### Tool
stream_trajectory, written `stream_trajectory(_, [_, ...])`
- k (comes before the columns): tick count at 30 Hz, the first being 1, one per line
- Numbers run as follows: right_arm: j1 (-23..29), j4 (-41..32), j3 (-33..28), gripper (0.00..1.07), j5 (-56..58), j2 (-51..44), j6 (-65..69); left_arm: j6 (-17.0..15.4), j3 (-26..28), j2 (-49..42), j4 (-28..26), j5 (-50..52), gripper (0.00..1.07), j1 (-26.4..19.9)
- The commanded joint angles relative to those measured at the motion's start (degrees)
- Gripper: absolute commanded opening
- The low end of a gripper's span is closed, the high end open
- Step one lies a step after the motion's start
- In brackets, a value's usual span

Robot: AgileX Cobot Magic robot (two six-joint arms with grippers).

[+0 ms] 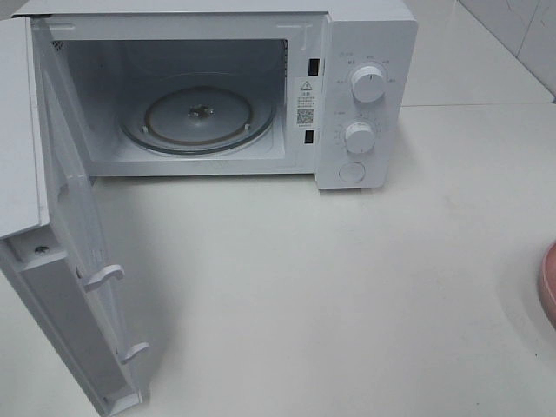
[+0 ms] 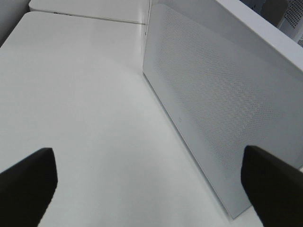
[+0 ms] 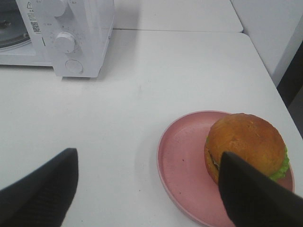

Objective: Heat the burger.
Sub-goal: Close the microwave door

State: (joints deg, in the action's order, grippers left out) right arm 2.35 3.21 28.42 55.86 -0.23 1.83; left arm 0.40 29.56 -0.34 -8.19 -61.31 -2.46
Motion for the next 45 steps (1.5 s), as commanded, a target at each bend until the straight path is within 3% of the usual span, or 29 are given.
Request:
stream_trajectory(1, [-0.17,-0.29,-0.17,0.76,-0.86,-1.43,-0.34,-0.40,0.00,-0.92,-0.40,0.06,0.98,-0.11])
stream_trajectory(8, [-0.17,-0.29,-0.17,0.76,-0.86,-1.43,-0.34,-0.40,0.06,-0.23,-2.29,0.52,0.98,-0.11])
stream_trajectory(13, [-0.17,-0.29,-0.17,0.76,-0.86,-1.43,-0.34,2.35,1.32,0.23,-2.18,1.26,0.98,-0.11])
stream_trajectory(21, [-0.17,-0.29,-0.17,0.76,-0.86,-1.43,-0.34,3.50,2.35,6.70,0.57,6.30,0.96,-0.11])
stream_trajectory(25, [-0.17,-0.29,-0.17,0.76,-0.86,-1.43,-0.34,3.61,1.32,12.43,3.38,12.55,0.81,-0.11])
stream_trajectory(26, [-0.17,-0.29,-0.17,0.76,-0.86,-1.43,-0.34,3.61,0.46,14.73,3.50,14.67,0.69,-0.11])
stream_trajectory(29, [-0.17,-0.29,-0.17,0.76,-0.86,-1.43,-0.34,3.61,0.00,15.76,3.50,15.64,0.62,-0.11])
stream_trajectory(31, [-0.17,-0.29,-0.17,0.76,-0.86,-1.43,-0.34,3.55,-1.89,19.14,3.09,20.28,0.35,-0.11])
stream_trajectory(33, [-0.17,-0.29,-0.17,0.76,-0.86,-1.43,-0.34,3.55,-2.58,20.05,2.98,22.00,0.30,-0.11])
stream_trajectory(34, [-0.17,-0.29,-0.17,0.76,-0.86,-1.43,-0.34,3.55,-4.01,22.06,2.52,25.50,0.17,-0.11])
stream_trajectory(35, [-0.17,-0.29,-0.17,0.76,-0.86,-1.43,-0.34,3.55,-4.01,22.06,2.52,25.50,0.17,-0.11])
stream_trajectory(36, [-0.17,-0.29,-0.17,0.76,-0.86,-1.43,-0.34,3.55,-5.44,23.89,2.46,28.71,0.07,-0.11])
stream_trajectory(39, [-0.17,-0.29,-0.17,0.76,-0.86,-1.43,-0.34,3.55,-7.73,26.93,2.46,34.55,0.00,-0.11])
stream_trajectory(45, [-0.17,-0.29,-0.17,0.76,-0.86,-1.43,-0.34,3.55,-11.52,31.51,2.18,48.70,0.00,-0.11])
